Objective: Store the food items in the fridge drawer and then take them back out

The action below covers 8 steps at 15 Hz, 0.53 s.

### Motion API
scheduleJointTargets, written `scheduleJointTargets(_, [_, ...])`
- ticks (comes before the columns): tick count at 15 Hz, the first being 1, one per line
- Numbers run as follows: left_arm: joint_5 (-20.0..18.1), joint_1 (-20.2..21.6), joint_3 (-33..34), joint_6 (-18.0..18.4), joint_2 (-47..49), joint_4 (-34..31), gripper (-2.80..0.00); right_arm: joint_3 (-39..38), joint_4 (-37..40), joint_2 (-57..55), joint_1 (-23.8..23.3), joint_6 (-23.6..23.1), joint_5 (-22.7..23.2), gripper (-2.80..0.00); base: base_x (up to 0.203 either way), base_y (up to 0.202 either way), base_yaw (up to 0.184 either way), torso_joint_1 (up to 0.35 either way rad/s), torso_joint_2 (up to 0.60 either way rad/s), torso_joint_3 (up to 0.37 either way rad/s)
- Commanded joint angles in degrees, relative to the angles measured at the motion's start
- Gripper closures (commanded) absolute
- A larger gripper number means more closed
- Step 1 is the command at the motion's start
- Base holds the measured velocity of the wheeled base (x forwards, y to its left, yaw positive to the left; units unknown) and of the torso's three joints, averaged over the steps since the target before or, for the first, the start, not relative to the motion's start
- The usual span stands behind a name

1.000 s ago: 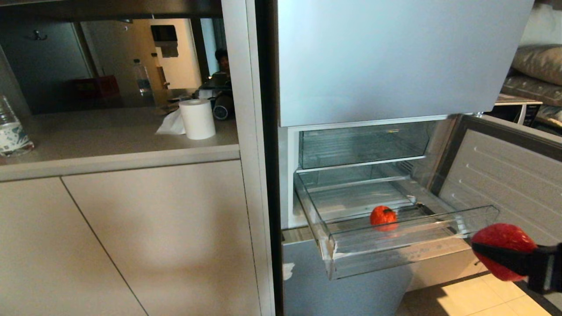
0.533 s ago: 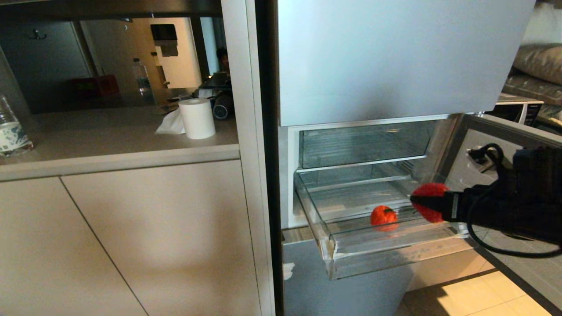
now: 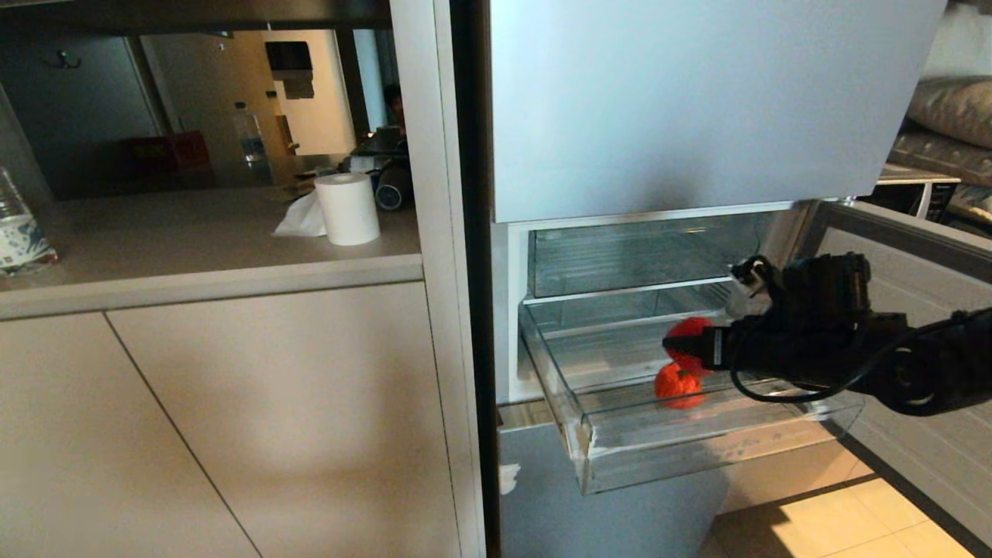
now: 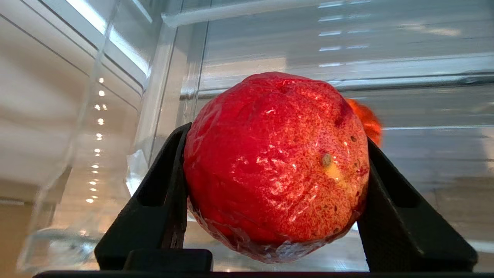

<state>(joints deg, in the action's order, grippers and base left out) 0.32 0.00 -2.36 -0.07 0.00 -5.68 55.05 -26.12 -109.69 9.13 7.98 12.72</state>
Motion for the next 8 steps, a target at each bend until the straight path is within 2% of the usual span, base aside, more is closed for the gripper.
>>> scheduleJointTargets(1, [0.0,0.0,0.0,0.0,0.0,0.0,0.00,1.0,-0.2,-3.7,1.1,-0.1,0.0,0.00,0.000,0.000,0.000,0.000,0.00,0.000])
scheduleJointTargets(8, [0.0,0.0,0.0,0.0,0.1,0.0,0.00,4.9,-1.3,-9.3,1.8,-0.1,-0.1,0.00,0.000,0.000,0.000,0.000,0.00,0.000])
